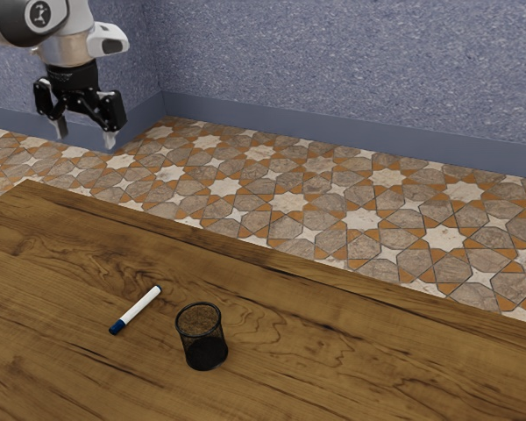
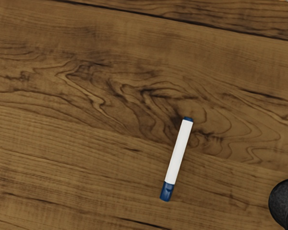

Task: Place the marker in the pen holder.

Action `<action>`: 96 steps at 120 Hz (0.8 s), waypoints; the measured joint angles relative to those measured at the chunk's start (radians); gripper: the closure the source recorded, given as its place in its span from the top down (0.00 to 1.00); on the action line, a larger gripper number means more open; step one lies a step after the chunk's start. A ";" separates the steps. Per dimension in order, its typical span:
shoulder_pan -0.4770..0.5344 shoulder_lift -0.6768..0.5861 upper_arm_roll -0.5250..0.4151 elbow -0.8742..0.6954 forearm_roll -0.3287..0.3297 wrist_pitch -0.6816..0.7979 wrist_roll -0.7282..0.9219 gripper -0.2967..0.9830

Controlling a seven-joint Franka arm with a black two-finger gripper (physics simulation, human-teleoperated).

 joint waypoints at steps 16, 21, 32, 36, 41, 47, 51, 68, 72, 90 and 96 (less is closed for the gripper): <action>0.007 0.001 -0.007 0.004 0.001 -0.009 -0.006 0.77; 0.005 0.007 -0.010 -0.004 -0.001 -0.008 -0.009 0.77; 0.003 0.013 -0.013 -0.058 -0.004 0.008 -0.013 0.77; 0.004 0.015 -0.014 -0.094 -0.006 0.018 -0.015 0.77; 0.008 0.015 -0.020 -0.146 -0.010 0.032 -0.018 0.77; 0.008 0.016 -0.026 -0.224 -0.026 0.058 -0.021 0.77; 0.006 0.017 -0.028 -0.285 -0.036 0.082 -0.023 0.77; 0.004 0.041 -0.030 -0.461 -0.075 0.199 -0.031 0.77; 0.006 0.044 -0.030 -0.499 -0.086 0.228 -0.033 0.77; 0.024 0.066 -0.032 -0.578 -0.109 0.333 -0.036 0.77; 0.028 0.076 -0.033 -0.583 -0.111 0.365 -0.036 0.77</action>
